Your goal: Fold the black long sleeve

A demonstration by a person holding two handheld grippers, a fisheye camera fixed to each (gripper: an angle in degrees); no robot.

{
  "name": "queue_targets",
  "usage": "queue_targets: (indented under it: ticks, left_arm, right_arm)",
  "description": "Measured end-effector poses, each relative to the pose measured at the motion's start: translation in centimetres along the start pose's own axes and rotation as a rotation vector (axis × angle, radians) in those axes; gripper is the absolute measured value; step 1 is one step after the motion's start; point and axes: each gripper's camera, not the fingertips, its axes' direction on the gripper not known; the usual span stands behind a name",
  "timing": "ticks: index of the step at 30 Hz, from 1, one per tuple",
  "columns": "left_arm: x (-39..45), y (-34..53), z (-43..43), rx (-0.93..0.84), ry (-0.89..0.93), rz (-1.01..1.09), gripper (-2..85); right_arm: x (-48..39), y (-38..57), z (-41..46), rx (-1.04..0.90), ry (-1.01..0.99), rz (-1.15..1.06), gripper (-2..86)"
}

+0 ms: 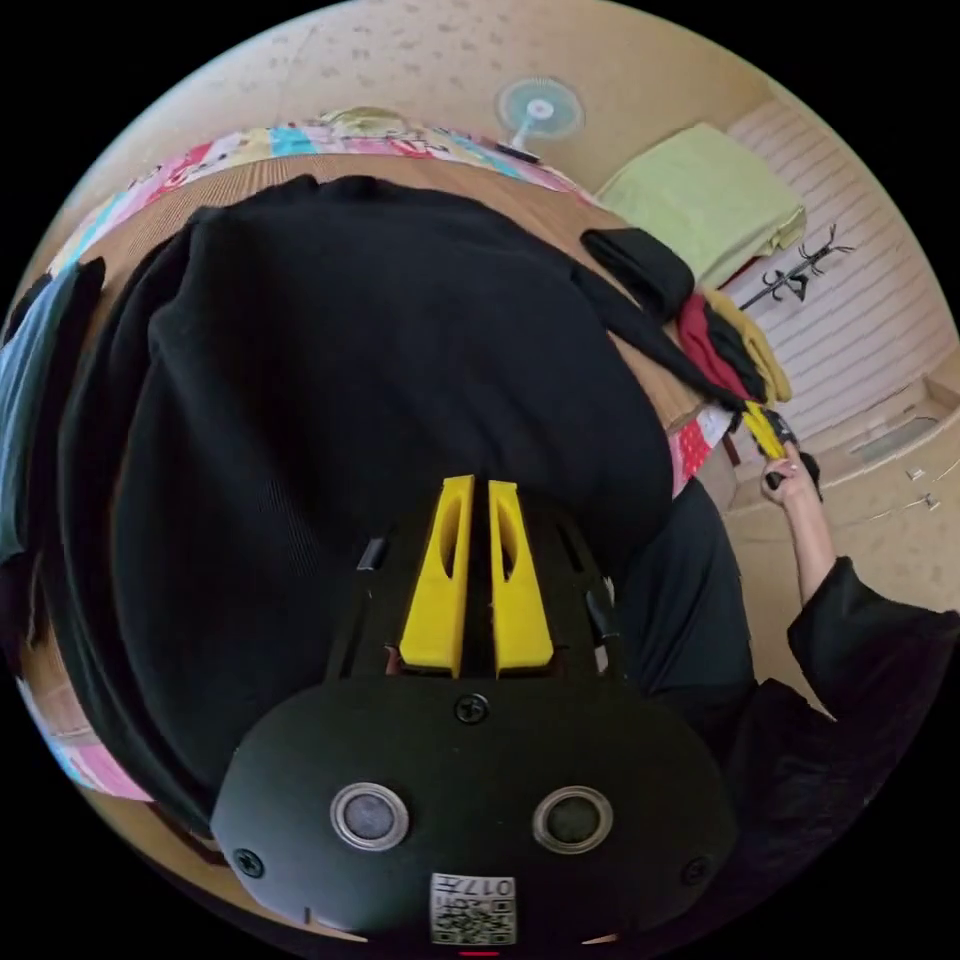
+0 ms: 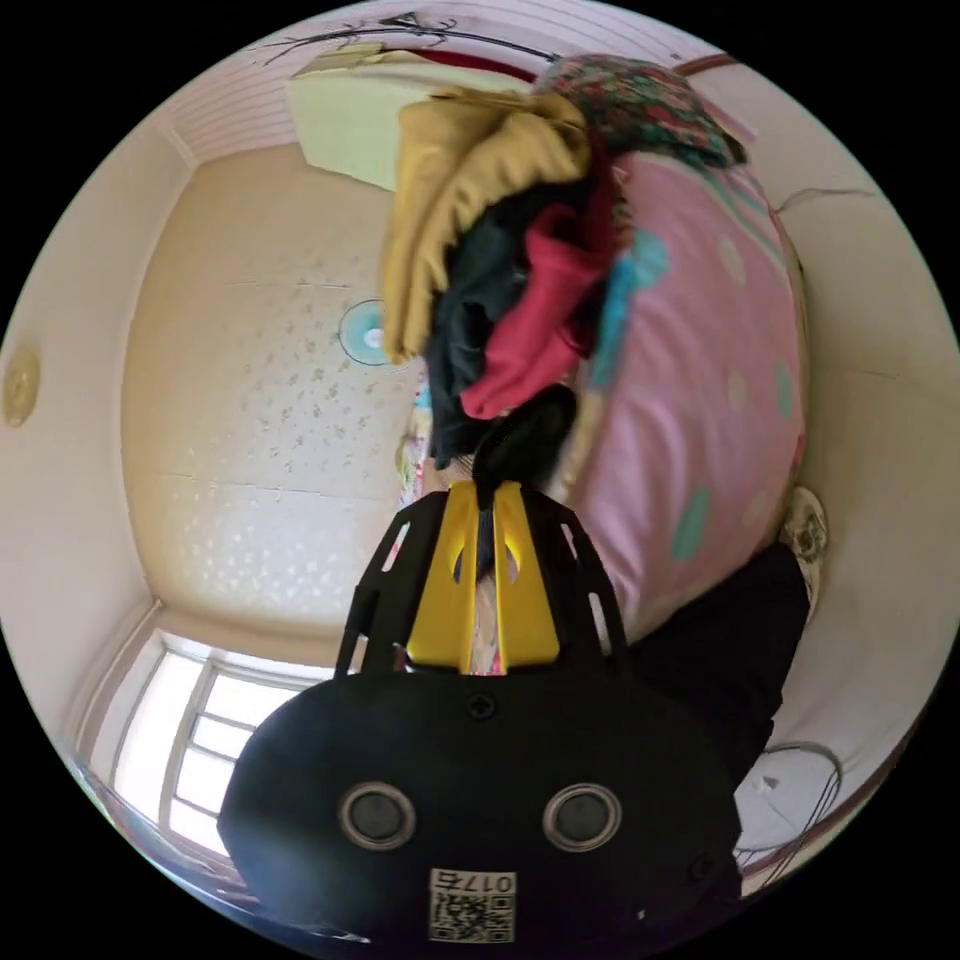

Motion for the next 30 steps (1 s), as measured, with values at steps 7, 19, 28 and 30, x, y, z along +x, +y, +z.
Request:
queue_targets:
  ticks: [7, 19, 28, 30]
  left_arm:
    - [3.5, 2.5, -0.2, 0.091, 0.168, -0.134, -0.2]
    - [-1.7, 13.6, -13.1, 0.299, -0.007, -0.267, 8.1]
    - [-10.6, 17.9, -13.4, 0.081, -0.285, -0.379, 9.6]
    - [-10.7, 17.4, -13.5, 0.040, -0.339, -0.345, 6.3]
  right_arm:
    - [-14.5, -2.5, 0.6, 0.115, -0.047, -0.324, 3.5]
    - [-33.9, 24.7, 28.8, -0.428, -0.266, -0.800, 5.4]
    - [-18.5, 47.5, 29.5, -0.955, -0.170, -0.782, 3.4]
    - [-16.2, 48.3, 28.4, -0.994, -0.113, -0.804, 3.3]
